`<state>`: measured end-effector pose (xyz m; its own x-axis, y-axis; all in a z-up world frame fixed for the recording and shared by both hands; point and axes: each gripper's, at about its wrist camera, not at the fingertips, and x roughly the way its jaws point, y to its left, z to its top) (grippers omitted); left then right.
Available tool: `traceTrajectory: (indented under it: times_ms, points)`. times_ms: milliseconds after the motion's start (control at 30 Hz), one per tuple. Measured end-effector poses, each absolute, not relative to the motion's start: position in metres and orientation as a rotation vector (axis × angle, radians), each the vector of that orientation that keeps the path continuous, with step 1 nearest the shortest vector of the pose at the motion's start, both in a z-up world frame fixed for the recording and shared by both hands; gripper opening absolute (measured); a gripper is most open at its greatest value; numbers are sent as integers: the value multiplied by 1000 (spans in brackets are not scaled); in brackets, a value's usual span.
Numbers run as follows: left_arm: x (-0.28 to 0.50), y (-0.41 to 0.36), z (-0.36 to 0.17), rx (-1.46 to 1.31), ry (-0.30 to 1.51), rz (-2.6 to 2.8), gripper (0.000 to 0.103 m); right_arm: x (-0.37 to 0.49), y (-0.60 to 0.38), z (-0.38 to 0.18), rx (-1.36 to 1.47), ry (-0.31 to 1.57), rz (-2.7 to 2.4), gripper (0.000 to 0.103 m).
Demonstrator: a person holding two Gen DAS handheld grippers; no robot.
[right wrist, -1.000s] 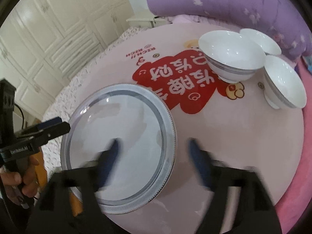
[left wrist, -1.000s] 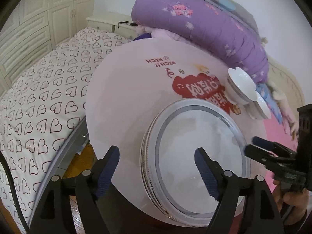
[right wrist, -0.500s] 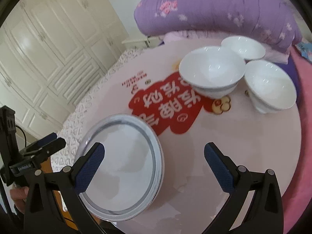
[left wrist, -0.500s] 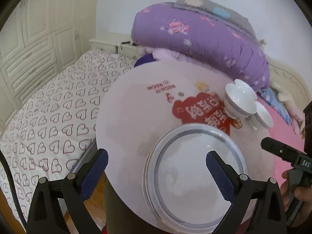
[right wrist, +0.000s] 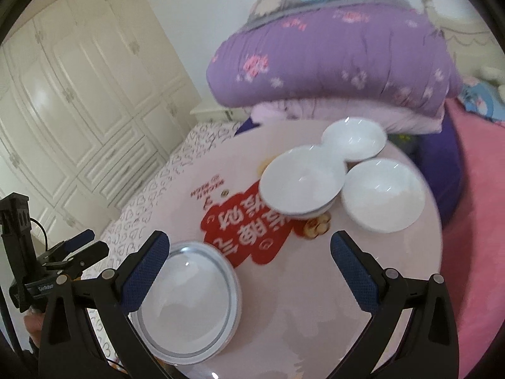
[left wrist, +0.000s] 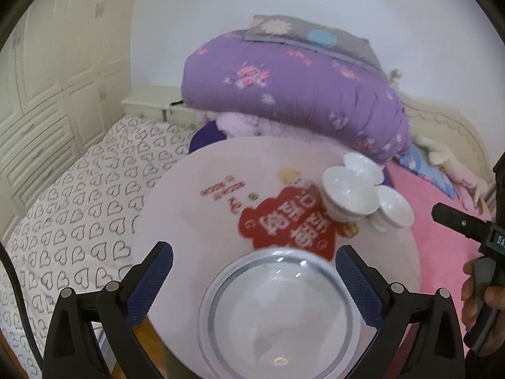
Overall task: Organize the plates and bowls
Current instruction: 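Move both tools to a white grey-banded bowl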
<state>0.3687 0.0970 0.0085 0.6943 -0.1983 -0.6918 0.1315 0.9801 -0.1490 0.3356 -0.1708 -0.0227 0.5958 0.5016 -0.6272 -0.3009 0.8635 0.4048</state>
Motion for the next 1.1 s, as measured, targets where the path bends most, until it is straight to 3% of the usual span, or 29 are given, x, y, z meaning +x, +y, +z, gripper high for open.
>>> traceTrajectory:
  times_ms: [400,767,1100]
  points:
    - [438,65,13,-134,828,-303,102,368,-225,-17,291,808,352,103]
    - [544,24,-23,-228,1015,-384,101,439,-227,-49,300,919,347,103]
    - [610,-15,-68,-221,1122,-387,96,453,-252,-81,330,986,264,103]
